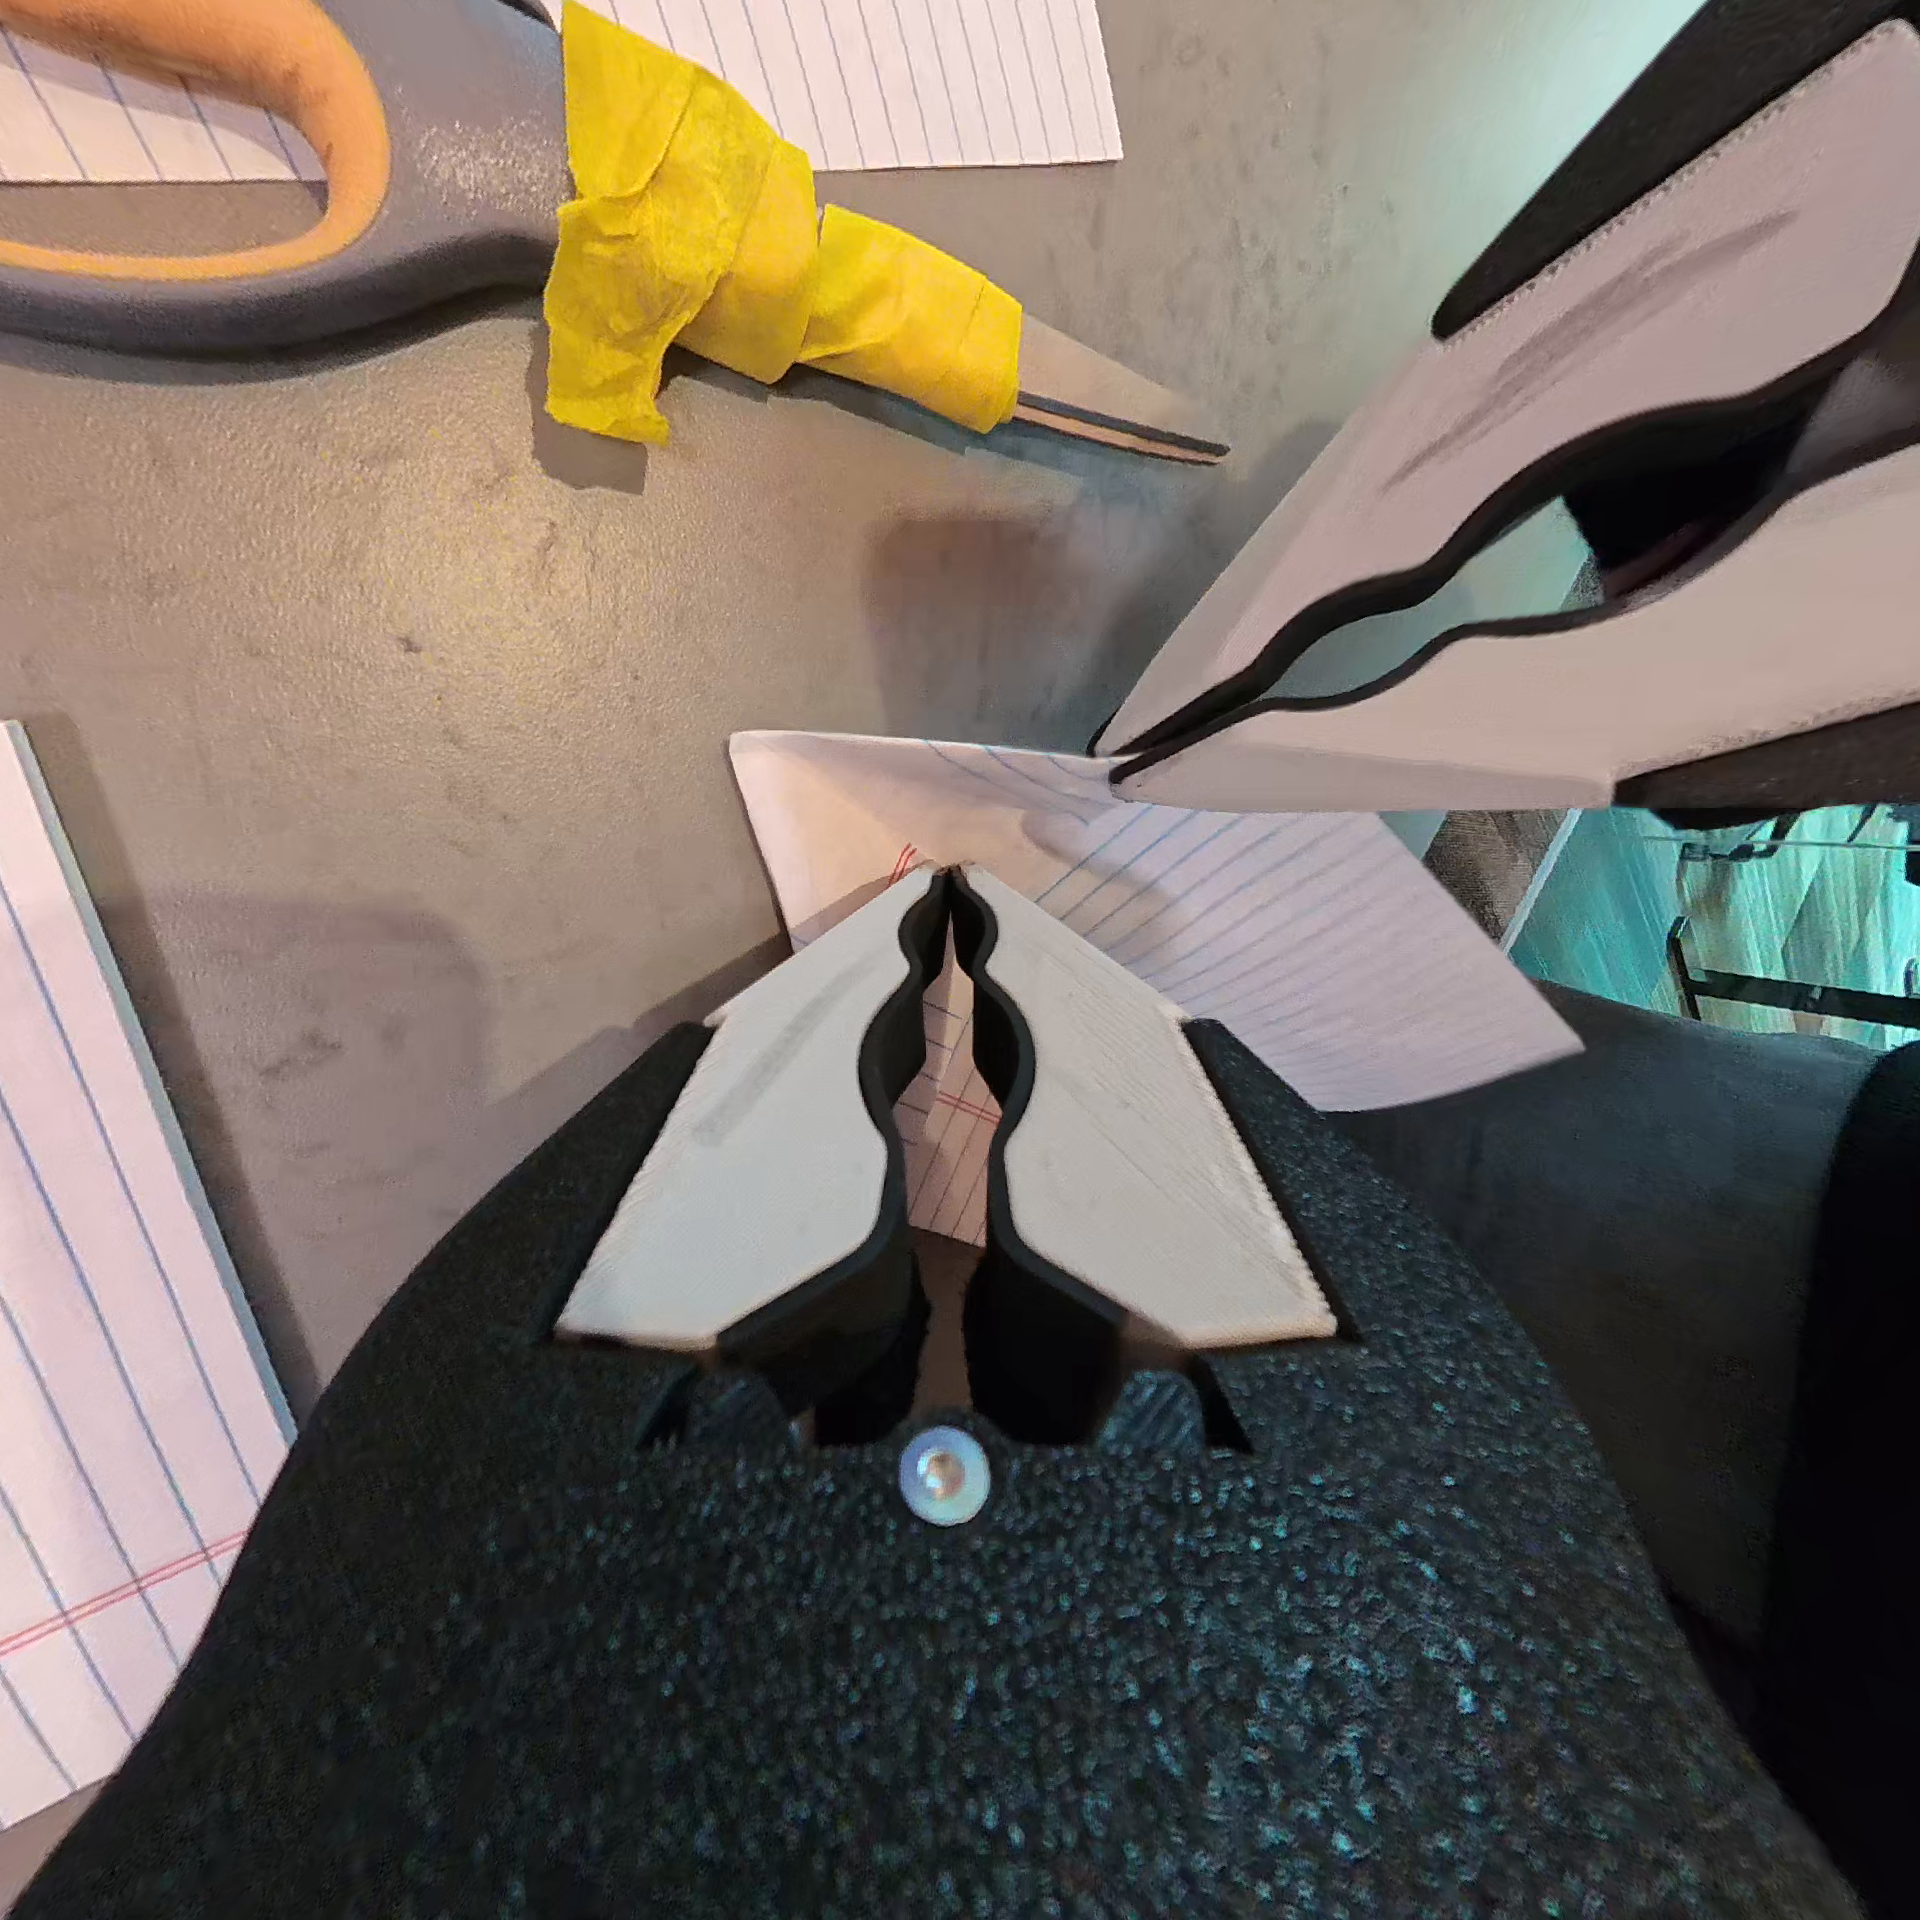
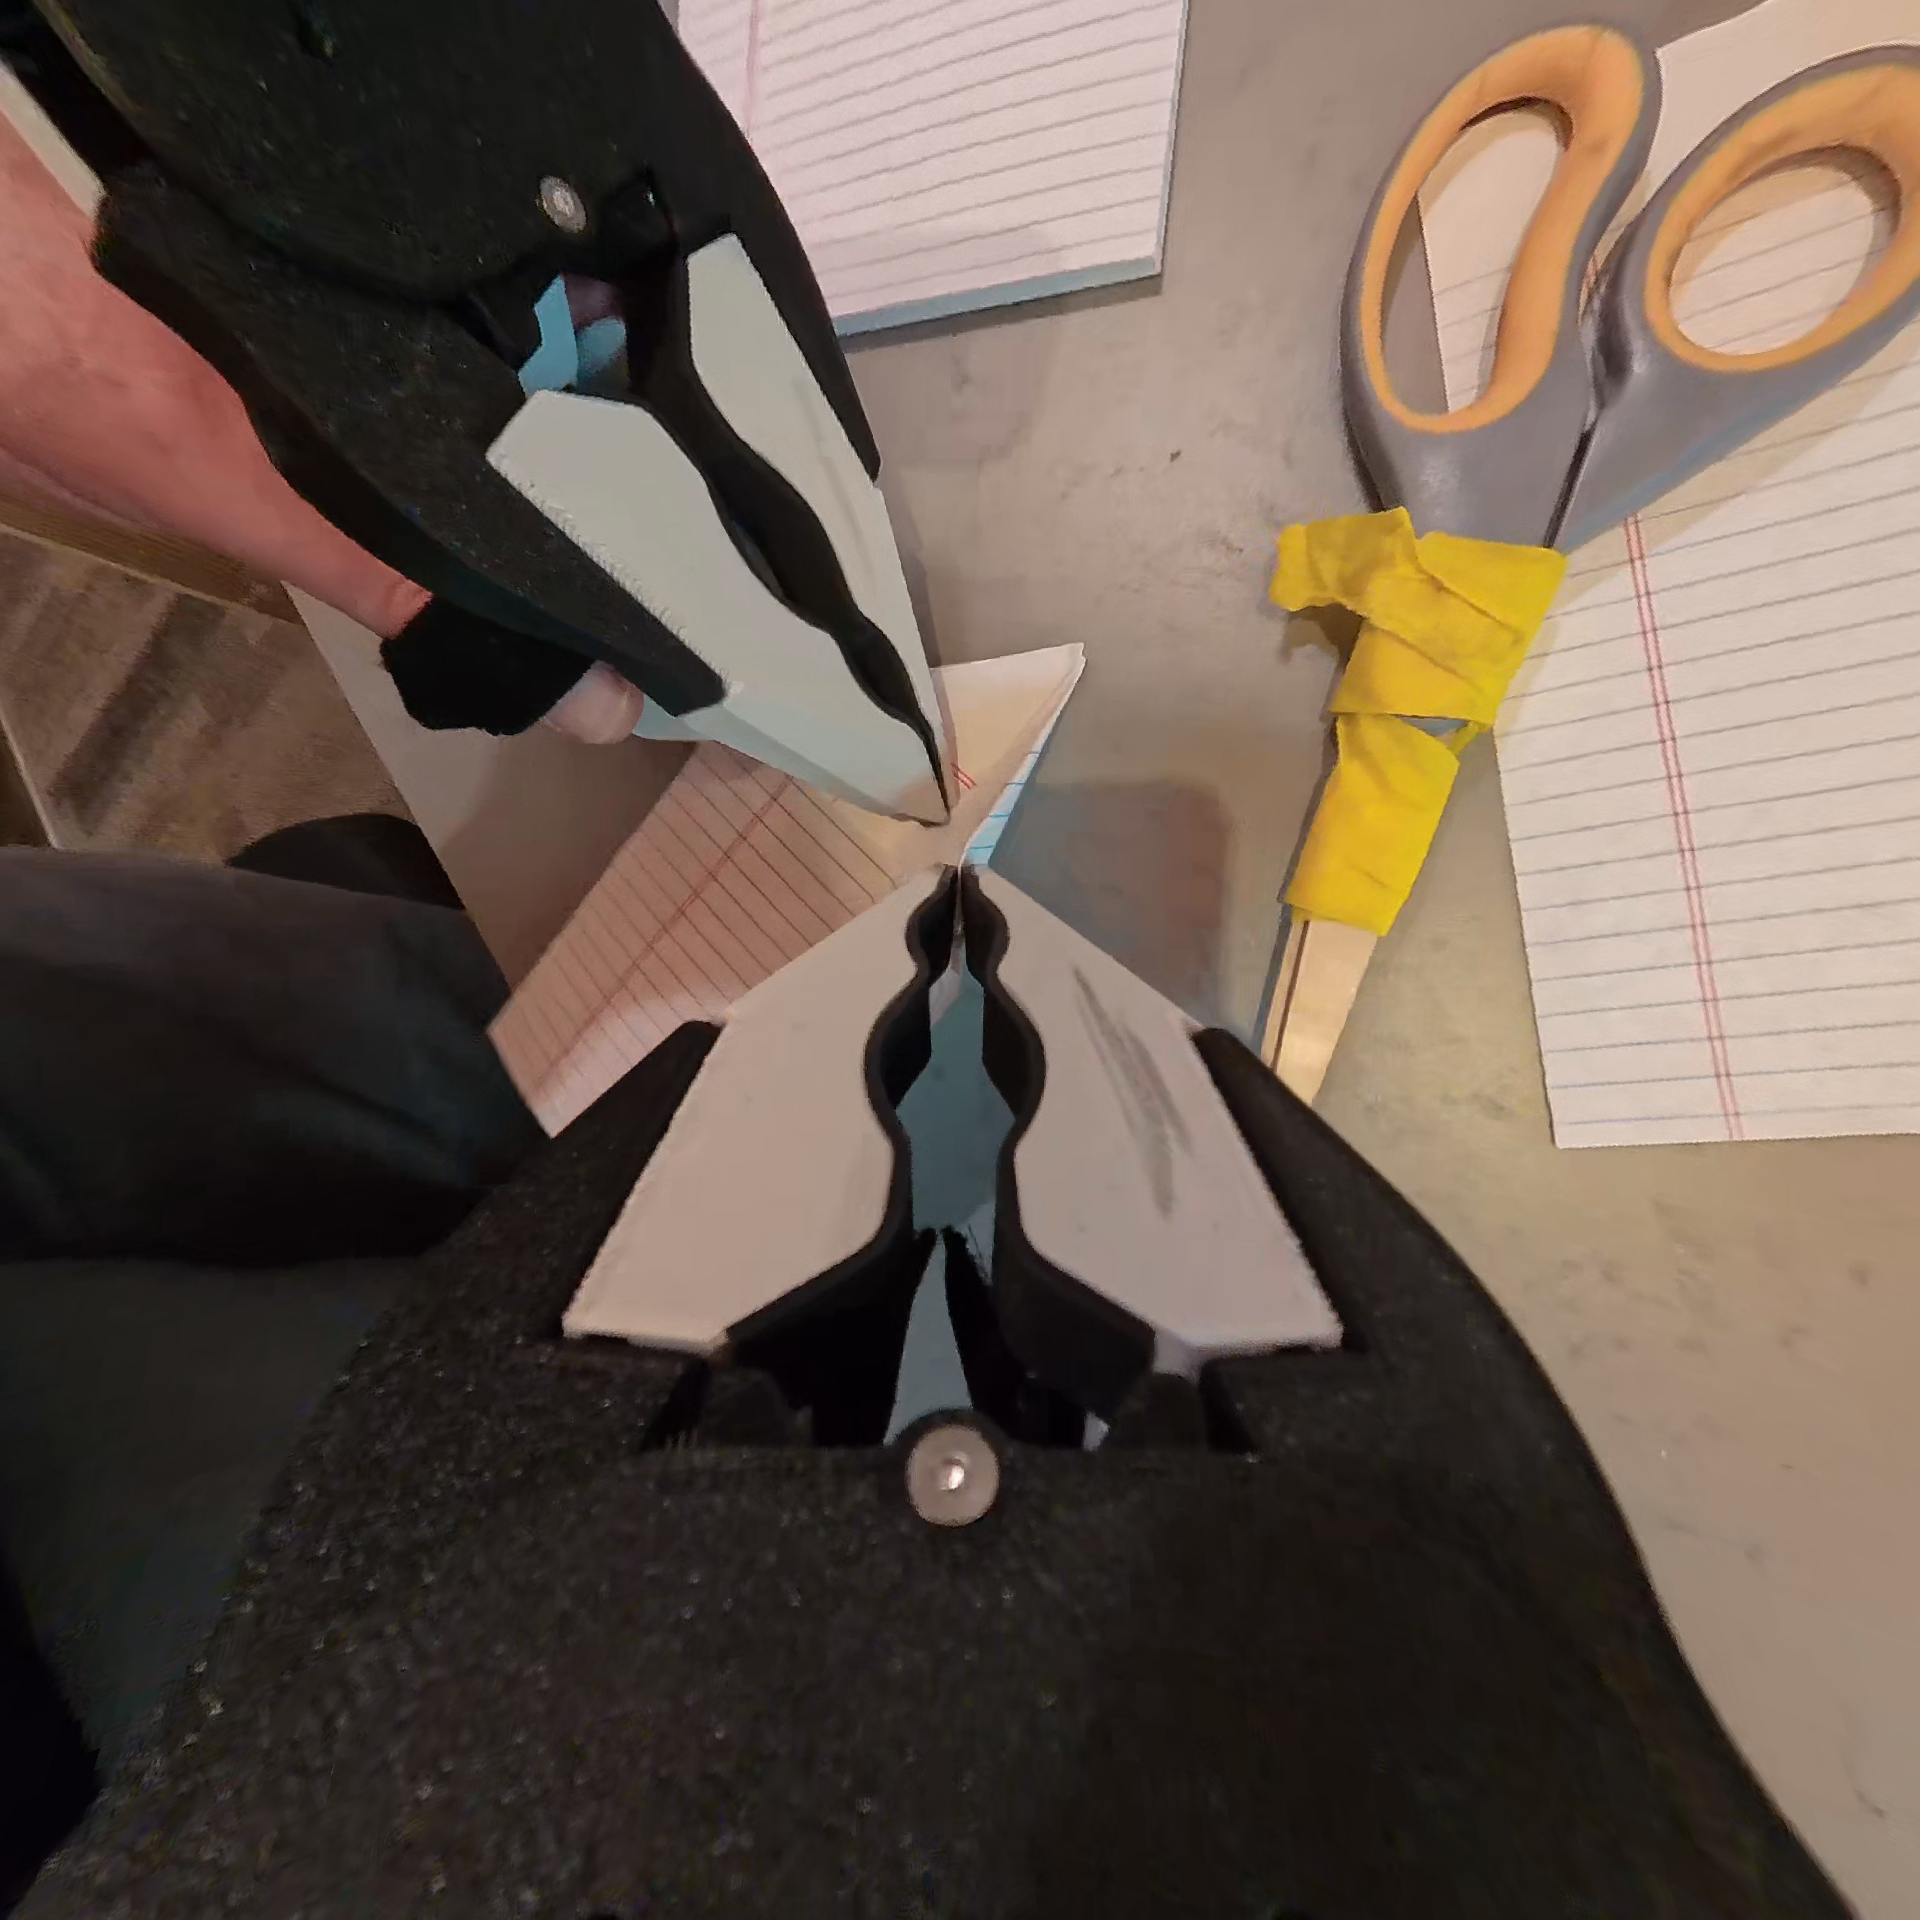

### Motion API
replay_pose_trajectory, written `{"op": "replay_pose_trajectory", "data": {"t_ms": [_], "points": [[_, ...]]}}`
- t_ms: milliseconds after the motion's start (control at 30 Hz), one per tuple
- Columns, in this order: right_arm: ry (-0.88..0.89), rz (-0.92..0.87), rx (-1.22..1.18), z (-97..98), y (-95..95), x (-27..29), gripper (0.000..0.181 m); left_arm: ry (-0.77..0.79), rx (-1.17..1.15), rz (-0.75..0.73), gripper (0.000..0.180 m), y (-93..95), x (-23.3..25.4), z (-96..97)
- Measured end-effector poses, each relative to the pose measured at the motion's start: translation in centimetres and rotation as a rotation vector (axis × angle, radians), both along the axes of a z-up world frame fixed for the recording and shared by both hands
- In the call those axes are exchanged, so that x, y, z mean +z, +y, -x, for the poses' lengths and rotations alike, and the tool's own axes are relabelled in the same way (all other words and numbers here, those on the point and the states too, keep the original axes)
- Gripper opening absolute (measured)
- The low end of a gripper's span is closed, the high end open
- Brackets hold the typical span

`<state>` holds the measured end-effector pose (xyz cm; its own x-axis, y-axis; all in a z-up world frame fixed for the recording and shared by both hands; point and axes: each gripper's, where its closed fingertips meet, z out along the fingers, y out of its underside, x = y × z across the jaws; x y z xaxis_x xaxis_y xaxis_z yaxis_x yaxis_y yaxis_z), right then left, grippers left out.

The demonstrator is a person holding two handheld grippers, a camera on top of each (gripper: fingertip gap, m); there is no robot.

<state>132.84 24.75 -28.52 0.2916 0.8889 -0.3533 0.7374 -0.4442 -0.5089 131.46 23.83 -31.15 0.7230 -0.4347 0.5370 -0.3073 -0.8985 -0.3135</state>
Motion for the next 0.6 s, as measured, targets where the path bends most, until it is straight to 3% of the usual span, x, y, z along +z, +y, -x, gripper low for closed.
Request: {"op": "replay_pose_trajectory", "data": {"t_ms": [600], "points": [[-0.056, -0.041, 0.096, 0.2, -1.0, -1.4, 0.0, -0.013, 0.004, 0.012, 0.0, 0.1, 0.0, -0.1]]}}
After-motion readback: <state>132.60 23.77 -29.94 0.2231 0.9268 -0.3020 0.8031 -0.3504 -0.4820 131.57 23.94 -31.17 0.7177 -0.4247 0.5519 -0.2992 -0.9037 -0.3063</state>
